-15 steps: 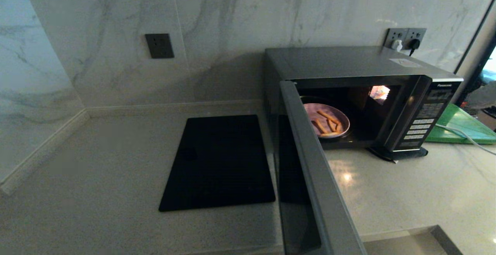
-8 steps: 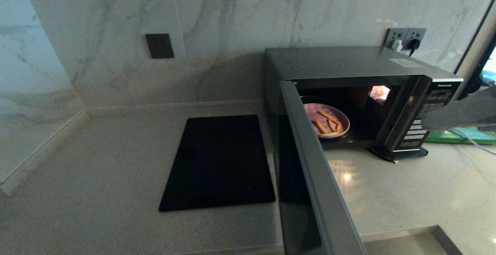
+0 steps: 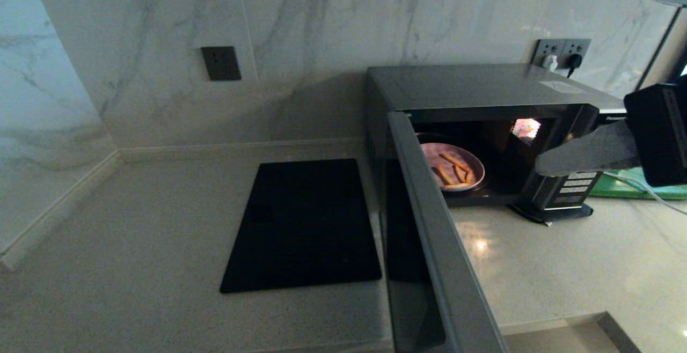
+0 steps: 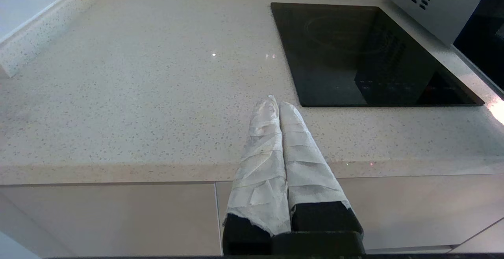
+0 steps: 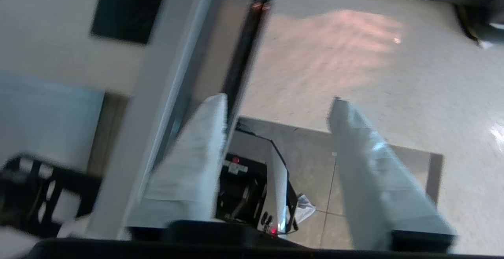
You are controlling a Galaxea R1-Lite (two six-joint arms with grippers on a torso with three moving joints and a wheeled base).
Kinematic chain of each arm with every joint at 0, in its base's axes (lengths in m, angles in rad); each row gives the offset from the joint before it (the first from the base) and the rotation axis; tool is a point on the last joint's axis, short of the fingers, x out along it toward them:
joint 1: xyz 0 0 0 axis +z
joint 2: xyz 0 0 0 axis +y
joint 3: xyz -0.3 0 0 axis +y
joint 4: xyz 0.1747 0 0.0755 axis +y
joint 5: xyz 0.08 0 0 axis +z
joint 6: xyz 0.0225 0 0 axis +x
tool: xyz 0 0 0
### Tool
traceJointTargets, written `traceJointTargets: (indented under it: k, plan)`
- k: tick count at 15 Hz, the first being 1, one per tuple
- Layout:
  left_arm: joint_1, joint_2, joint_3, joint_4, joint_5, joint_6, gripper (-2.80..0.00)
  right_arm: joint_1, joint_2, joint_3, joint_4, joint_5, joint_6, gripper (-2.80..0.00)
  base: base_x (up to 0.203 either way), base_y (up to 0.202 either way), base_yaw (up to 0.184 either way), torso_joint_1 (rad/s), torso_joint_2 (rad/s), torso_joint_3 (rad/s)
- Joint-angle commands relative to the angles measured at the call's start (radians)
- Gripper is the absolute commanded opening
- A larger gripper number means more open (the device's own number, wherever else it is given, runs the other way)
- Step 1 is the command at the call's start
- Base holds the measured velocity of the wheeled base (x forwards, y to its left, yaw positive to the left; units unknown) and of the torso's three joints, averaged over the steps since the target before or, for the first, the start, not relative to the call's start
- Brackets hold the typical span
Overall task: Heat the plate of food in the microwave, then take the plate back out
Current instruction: Close the microwave oven
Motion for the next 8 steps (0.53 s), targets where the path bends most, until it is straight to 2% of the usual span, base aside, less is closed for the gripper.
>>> traceJointTargets:
  k: [1, 4, 8]
  plan:
    - [0.000, 0.002, 0.000, 0.000, 0.000, -0.001, -2.80, 0.069, 0.025, 0.000, 0.006, -0.002, -0.003, -2.80, 0.000, 0.000, 0.000, 0.000, 0.00, 0.000]
    - [0.000, 0.002, 0.000, 0.000, 0.000, -0.001, -2.80, 0.156, 0.071, 0.000, 0.005, -0.008, -0.005, -2.80, 0.000, 0.000, 0.000, 0.000, 0.00, 0.000]
    - [0.000, 0.002, 0.000, 0.000, 0.000, -0.001, -2.80, 0.218, 0.124, -0.001, -0.026, -0.020, -0.007, -2.80, 0.000, 0.000, 0.000, 0.000, 0.00, 0.000]
